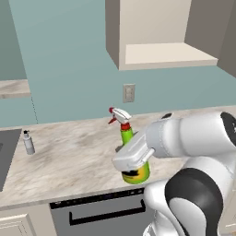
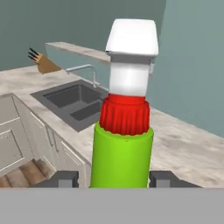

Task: Locate and retrieve the soap dispenser and spray from the cabinet. Place them next to the sink.

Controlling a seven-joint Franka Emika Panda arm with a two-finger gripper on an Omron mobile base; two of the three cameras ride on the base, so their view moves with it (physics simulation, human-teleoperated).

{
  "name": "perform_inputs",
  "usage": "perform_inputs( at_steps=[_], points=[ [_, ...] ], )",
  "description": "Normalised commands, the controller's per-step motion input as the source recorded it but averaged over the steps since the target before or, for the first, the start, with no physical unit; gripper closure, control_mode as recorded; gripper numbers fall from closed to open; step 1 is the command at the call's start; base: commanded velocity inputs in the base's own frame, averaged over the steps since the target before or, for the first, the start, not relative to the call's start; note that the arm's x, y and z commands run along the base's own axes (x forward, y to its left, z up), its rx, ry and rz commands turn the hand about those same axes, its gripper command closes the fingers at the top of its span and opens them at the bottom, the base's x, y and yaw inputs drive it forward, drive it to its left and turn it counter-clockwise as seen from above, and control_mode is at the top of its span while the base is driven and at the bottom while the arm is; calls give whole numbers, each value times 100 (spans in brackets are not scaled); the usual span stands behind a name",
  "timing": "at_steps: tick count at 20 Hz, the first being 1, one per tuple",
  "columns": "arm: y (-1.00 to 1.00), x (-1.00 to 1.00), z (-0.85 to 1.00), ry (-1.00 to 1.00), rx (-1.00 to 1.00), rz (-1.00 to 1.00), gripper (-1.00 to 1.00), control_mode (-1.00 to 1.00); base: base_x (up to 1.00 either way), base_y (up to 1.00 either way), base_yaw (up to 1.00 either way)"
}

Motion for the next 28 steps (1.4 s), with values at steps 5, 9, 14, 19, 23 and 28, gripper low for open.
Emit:
perform_inputs(
  at_steps=[5,9,14,19,23,28],
  points=[
    [34,62,-28,-11,0,17,100,-100,0,0,0],
    [47,69,-42,-1,0,19,100,-100,0,0,0],
    [54,63,-46,0,0,21,100,-100,0,0,0],
    [43,61,-47,0,0,19,100,-100,0,0,0],
    [33,65,-47,-4,0,18,100,-100,0,0,0],
    [11,68,-40,-9,5,12,100,-100,0,0,0]
  ],
)
